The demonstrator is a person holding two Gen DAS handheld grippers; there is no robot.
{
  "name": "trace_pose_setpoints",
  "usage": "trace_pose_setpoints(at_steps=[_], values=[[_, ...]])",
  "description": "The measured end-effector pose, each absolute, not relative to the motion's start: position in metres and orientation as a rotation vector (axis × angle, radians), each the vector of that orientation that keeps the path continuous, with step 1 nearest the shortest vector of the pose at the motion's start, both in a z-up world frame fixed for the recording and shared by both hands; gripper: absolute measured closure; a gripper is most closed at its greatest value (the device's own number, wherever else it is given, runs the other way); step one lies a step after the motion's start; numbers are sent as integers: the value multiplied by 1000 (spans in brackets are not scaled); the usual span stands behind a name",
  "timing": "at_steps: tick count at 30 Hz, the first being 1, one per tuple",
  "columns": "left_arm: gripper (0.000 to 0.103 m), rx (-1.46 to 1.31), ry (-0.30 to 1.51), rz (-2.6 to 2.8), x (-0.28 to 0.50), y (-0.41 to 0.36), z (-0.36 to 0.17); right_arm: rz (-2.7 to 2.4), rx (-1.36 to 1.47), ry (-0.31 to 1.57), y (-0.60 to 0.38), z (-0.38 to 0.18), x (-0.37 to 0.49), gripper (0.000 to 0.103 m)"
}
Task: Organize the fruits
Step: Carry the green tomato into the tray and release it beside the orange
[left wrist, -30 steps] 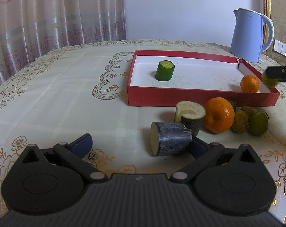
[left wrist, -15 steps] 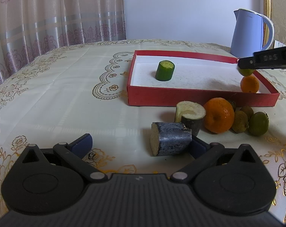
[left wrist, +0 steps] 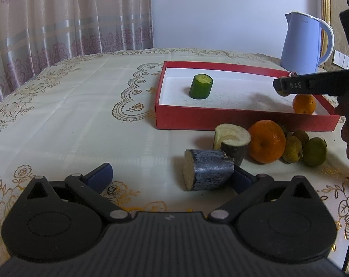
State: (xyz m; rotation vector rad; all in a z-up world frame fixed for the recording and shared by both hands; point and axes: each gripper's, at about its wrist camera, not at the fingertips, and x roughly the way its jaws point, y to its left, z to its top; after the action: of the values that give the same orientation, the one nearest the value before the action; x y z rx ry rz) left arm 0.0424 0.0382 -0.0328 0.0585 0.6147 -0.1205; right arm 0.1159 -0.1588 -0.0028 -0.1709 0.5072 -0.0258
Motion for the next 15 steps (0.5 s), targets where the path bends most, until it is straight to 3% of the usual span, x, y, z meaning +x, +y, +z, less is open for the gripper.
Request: trace_pose_setpoints(at_steps=[15], values=[[0,58,615,-120,42,39,-33,-27,-172,536,-161,-10,122,71]])
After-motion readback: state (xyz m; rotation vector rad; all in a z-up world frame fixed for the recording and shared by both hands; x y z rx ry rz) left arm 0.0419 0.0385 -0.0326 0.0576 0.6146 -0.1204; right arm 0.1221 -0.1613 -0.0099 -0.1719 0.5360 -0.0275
